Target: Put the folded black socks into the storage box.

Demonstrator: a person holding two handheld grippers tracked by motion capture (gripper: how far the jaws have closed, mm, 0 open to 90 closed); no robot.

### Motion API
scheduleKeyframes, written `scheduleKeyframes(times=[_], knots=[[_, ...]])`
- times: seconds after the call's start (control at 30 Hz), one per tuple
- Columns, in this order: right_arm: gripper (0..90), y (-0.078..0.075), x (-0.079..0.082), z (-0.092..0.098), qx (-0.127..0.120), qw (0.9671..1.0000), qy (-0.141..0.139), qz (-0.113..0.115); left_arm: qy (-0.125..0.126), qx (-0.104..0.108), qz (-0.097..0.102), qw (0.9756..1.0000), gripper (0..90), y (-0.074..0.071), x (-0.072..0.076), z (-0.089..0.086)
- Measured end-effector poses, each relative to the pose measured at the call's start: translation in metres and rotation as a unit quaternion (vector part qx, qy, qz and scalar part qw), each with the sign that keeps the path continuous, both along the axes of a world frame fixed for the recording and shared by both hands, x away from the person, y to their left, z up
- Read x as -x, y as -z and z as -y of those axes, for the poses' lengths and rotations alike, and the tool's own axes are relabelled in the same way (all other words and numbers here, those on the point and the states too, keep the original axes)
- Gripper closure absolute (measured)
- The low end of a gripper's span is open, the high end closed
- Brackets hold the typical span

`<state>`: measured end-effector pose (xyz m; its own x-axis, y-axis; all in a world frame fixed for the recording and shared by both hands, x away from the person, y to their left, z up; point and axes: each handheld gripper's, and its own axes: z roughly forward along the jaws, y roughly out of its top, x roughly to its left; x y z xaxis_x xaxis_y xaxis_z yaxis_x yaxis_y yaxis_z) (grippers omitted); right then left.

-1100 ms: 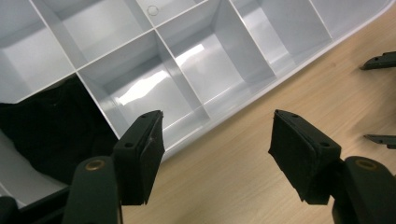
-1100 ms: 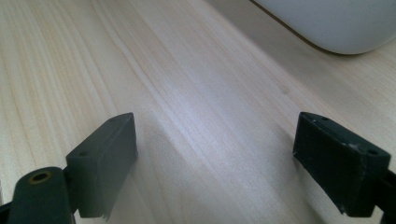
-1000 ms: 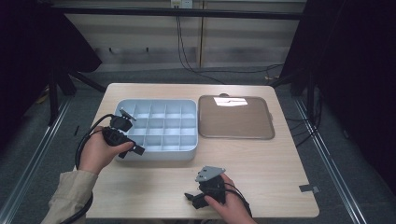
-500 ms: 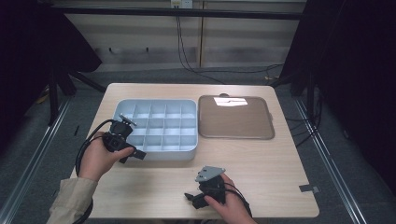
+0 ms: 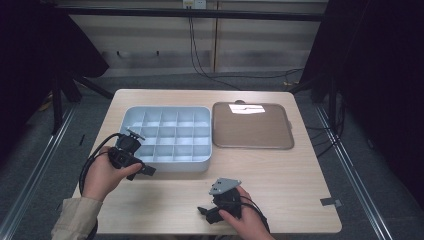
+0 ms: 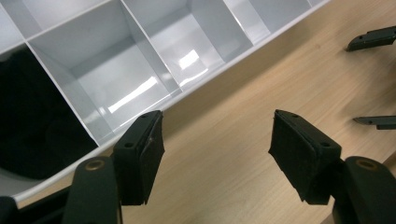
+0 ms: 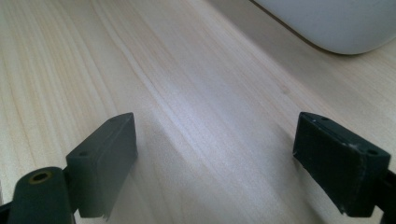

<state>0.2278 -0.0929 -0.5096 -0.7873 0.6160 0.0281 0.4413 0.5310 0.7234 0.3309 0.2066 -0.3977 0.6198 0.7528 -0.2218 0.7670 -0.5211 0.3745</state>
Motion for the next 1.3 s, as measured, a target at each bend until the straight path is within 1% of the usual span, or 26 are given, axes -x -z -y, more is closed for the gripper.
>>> scheduleKeyframes(times=[0.03, 0.07, 0.1, 0.2, 0.23, 0.33, 0.5, 0.7, 0.73, 0.83, 0.9, 0.97, 1.07, 1.1, 1.17, 1.23, 1.27, 1.3], knots=[[13.2, 0.000, 0.000, 0.000, 0.000, 1.0000, 0.000, 0.000, -0.002, 0.001, -0.001, 1.0000, 34.6, 0.001, 0.001, 0.000], [13.2, 0.000, 0.000, 0.000, 0.000, 1.0000, 0.000, 0.000, 0.004, -0.001, -0.001, 1.0000, 34.5, 0.001, 0.001, -0.001], [13.3, 0.000, 0.000, 0.000, 0.000, 1.0000, 0.000, 0.000, 0.000, 0.001, 0.000, 1.0000, 34.5, 0.002, 0.002, 0.000], [13.2, 0.000, 0.000, 0.000, 0.000, 1.0000, 0.000, 0.000, 0.001, 0.006, 0.001, 1.0000, 34.5, 0.004, 0.004, 0.000], [13.2, 0.000, 0.000, 0.000, 0.000, 1.0000, 0.000, 0.000, 0.006, 0.003, 0.000, 1.0000, 34.5, 0.004, 0.005, 0.000], [13.3, 0.000, 0.000, 0.000, 0.000, 1.0000, 0.000, 0.000, 0.003, 0.006, -0.001, 1.0000, 34.5, 0.007, 0.007, 0.001], [13.3, 0.000, 0.000, 0.000, 0.000, 1.0000, 0.000, 0.000, 0.008, 0.005, -0.001, 1.0000, 34.5, 0.012, 0.009, 0.002], [13.3, 0.000, 0.000, 0.000, 0.000, 1.0000, 0.000, 0.000, 0.011, 0.010, -0.003, 0.9999, 34.2, 0.020, 0.012, 0.000], [13.3, 0.000, 0.000, 0.000, 0.000, 1.0000, 0.000, 0.000, 0.009, 0.013, -0.003, 0.9999, 34.1, 0.021, 0.012, 0.000], [13.3, 0.000, 0.000, 0.000, 0.000, 1.0000, 0.000, 0.000, 0.013, 0.012, -0.003, 0.9998, 34.0, 0.024, 0.013, 0.000], [13.2, 0.000, 0.000, 0.000, 0.000, 1.0000, 0.000, 0.000, 0.014, 0.016, -0.004, 0.9998, 34.0, 0.025, 0.014, 0.000], [13.3, 0.000, 0.000, 0.000, 0.000, 1.0000, 0.000, 0.000, 0.013, 0.015, -0.002, 0.9998, 34.0, 0.027, 0.015, 0.000], [13.3, 0.000, 0.000, 0.000, 0.000, 1.0000, 0.000, 0.000, 0.014, 0.016, -0.004, 0.9998, 33.9, 0.030, 0.016, -0.001], [13.3, 0.000, 0.000, 0.000, 0.000, 1.0000, 0.000, 0.000, 0.018, 0.014, -0.003, 0.9997, 33.6, 0.031, 0.016, -0.002], [13.2, 0.000, 0.000, 0.000, 0.000, 1.0000, 0.000, 0.000, 0.016, 0.013, -0.003, 0.9998, 33.1, 0.033, 0.017, -0.002], [13.3, 0.000, 0.000, 0.000, 0.000, 1.0000, 0.000, 0.000, 0.018, 0.013, -0.004, 0.9997, 33.1, 0.035, 0.018, -0.003], [13.2, 0.000, 0.000, 0.000, 0.000, 1.0000, 0.000, 0.000, 0.021, 0.010, -0.002, 0.9997, 33.1, 0.036, 0.018, -0.003], [13.2, 0.000, 0.000, 0.000, 0.000, 1.0000, 0.000, 0.000, 0.021, 0.014, 0.000, 0.9997, 33.1, 0.038, 0.019, -0.002]])
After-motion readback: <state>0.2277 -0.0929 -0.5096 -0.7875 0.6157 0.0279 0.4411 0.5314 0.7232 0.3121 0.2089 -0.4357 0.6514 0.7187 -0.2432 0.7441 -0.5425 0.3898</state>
